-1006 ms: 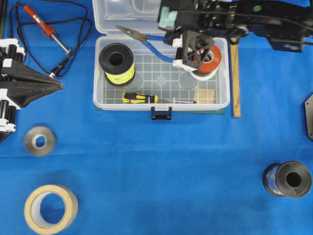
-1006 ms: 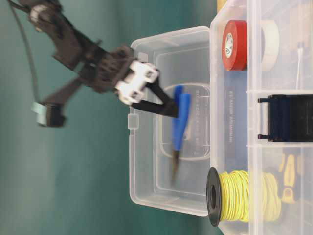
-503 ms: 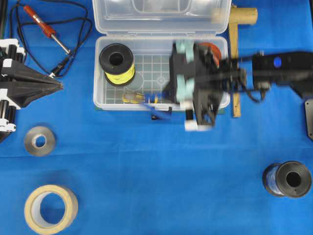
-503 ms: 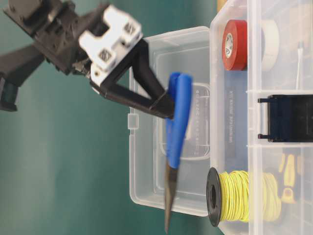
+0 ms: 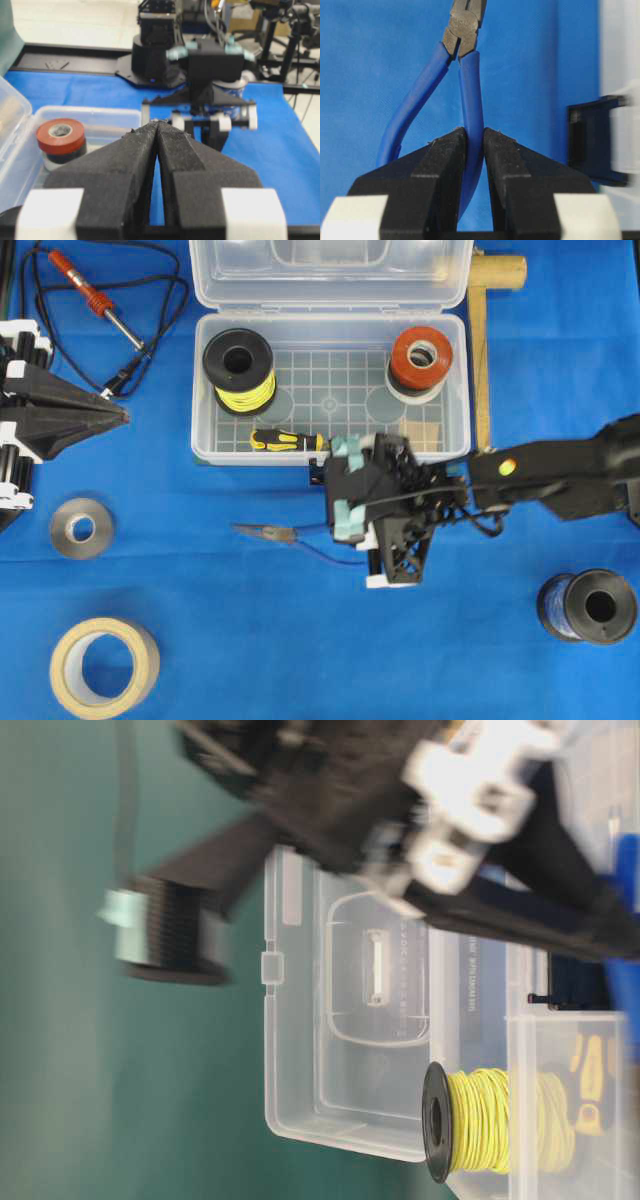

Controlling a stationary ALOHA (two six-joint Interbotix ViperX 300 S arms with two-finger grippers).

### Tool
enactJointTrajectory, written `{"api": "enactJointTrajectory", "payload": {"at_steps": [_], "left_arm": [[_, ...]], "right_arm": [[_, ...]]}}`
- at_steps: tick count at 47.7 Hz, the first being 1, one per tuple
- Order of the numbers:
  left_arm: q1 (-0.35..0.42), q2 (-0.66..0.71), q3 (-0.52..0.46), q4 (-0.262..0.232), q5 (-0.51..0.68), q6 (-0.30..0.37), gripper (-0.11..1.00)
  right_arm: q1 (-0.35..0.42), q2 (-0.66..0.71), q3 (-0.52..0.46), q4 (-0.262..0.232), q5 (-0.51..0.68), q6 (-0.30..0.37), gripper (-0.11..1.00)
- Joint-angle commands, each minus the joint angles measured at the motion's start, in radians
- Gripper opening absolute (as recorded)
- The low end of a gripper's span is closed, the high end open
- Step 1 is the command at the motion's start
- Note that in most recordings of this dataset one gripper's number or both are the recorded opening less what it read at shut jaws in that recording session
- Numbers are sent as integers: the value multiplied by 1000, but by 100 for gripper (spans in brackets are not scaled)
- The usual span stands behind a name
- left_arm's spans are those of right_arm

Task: Pick the nipper from the toolbox among several items.
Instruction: 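Lower the pliers onto the table and open the right gripper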

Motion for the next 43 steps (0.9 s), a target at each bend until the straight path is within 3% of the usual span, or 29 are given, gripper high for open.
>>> {"api": "enactJointTrajectory", "payload": {"at_steps": [1,20,22,32,34,43], "left_arm": [[2,3,-8,0,-3,2,0],[2,0,-3,-3,26,-2,0],[2,0,-3,-3,28,-2,0],[2,-2,-3,-3,28,-2,0],[2,-3,-5,-3,28,-3,0],[2,-3,-5,-3,29,-3,0]], "right_arm": [[9,26,-8,2,-37,25,13],[28,77,-12,-2,-25,64,14],[28,66,-15,-2,-8,58,20],[20,-72,-14,-43,112,54,79],[20,-109,-14,-58,133,54,82],[15,-299,-3,-160,249,55,75]]}}
